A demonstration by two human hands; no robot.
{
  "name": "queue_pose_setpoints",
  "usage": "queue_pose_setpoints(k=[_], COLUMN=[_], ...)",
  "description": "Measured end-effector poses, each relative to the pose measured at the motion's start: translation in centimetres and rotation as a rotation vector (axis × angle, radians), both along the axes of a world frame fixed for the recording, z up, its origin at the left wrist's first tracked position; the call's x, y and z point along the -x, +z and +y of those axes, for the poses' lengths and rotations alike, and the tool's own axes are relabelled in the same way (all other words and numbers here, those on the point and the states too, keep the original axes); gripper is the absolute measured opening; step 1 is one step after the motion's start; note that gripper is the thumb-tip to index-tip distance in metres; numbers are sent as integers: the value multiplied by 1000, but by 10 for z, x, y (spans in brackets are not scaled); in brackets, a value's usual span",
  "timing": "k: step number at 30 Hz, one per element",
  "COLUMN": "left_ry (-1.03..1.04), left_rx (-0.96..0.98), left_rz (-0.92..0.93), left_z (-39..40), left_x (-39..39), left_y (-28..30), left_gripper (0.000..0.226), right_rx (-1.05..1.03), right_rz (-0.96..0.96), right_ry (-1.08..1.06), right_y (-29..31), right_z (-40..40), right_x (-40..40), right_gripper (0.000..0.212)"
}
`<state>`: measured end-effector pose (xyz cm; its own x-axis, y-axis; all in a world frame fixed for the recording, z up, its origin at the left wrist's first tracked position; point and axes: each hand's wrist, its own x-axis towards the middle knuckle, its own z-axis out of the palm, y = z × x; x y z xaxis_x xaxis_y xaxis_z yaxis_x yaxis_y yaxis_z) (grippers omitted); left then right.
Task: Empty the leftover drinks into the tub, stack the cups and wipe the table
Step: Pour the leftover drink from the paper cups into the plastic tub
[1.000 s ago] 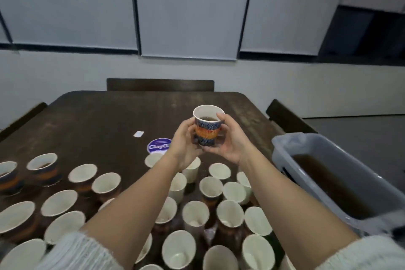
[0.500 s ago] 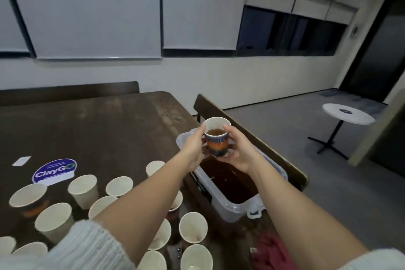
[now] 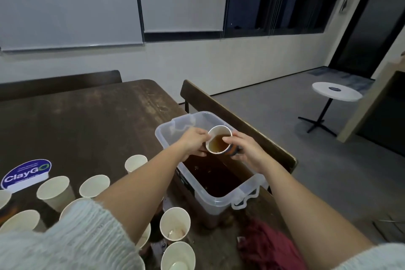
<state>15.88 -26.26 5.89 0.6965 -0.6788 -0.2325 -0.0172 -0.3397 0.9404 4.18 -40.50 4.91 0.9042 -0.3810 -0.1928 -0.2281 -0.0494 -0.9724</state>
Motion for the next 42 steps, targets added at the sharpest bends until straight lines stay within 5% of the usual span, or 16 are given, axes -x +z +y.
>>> queue_pose_setpoints(k=[5, 10, 42], left_ry=[-29, -53, 4], left_rx=[-42, -67, 117], left_rz=[-51, -102, -90], left_z=[0, 1, -2], left_x=[-3, -8, -18], left_y=[-7, -13, -30], left_gripper=[27, 28, 26], right_rx=[72, 127, 579], right_rz=[9, 25, -91], right_ry=[47, 53, -29], right_y=[-10, -19, -31], right_z=[-6, -12, -24], right_x=[-6, -12, -38], right_gripper=[26, 77, 87])
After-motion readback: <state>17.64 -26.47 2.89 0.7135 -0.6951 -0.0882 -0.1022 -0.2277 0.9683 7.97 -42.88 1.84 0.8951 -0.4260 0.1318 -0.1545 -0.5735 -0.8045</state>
